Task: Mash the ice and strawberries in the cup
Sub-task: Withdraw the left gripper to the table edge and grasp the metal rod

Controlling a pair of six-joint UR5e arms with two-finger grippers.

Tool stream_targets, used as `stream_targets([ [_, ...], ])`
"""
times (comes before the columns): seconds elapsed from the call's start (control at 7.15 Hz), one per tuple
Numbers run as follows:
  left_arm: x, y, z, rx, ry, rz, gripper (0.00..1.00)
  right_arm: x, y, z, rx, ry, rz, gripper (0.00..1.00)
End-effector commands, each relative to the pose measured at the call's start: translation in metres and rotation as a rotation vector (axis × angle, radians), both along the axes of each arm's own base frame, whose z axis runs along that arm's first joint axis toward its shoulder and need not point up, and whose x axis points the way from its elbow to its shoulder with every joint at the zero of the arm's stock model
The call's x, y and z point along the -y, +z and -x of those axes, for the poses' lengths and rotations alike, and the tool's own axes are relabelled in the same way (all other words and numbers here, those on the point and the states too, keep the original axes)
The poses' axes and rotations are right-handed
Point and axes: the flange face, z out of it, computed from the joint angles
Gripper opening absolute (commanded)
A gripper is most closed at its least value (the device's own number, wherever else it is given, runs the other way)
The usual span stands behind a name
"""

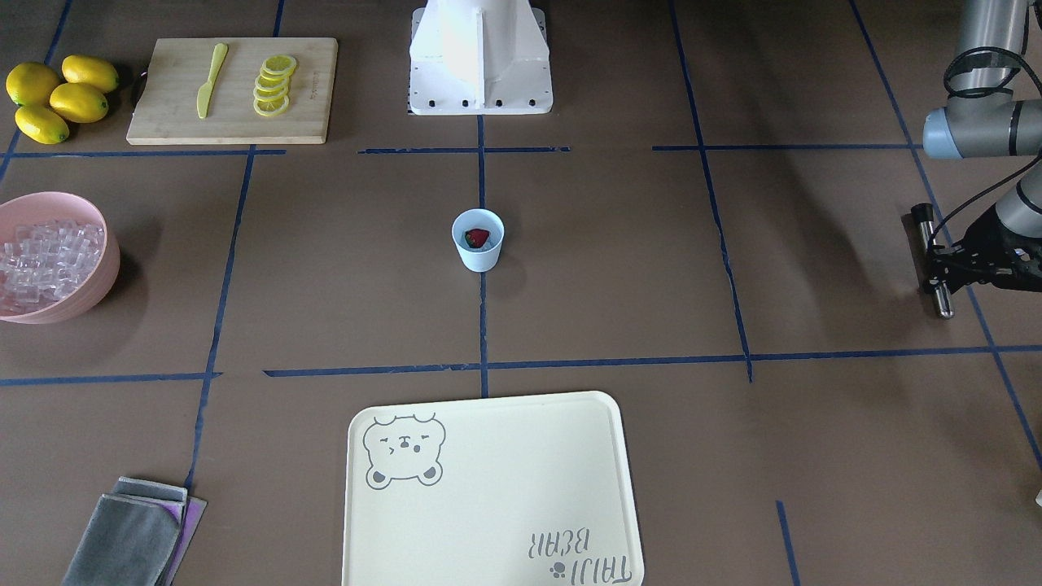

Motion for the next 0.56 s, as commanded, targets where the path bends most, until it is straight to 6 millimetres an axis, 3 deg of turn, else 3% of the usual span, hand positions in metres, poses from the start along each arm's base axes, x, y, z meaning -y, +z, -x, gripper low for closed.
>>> stream_targets([
  [0.0, 0.015, -0.06, -0.006, -0.051, 0.005, -0.118, 0.0, 0.0, -0.001, 0.0, 0.0, 0.001, 0.0, 0.99],
  [0.14, 0.027, -0.114, -0.012, -0.091, 0.082, -0.35, 0.01, 0.001, -0.003, 0.0, 0.0, 0.007, 0.0, 0.99],
  [0.28, 0.058, -0.184, -0.029, -0.136, 0.149, -0.606, 0.04, 0.001, -0.004, 0.0, 0.0, 0.013, 0.004, 0.99],
  [0.42, 0.079, -0.23, -0.04, -0.179, 0.133, -0.666, 0.03, 0.001, -0.003, 0.0, 0.0, 0.013, 0.005, 0.99],
])
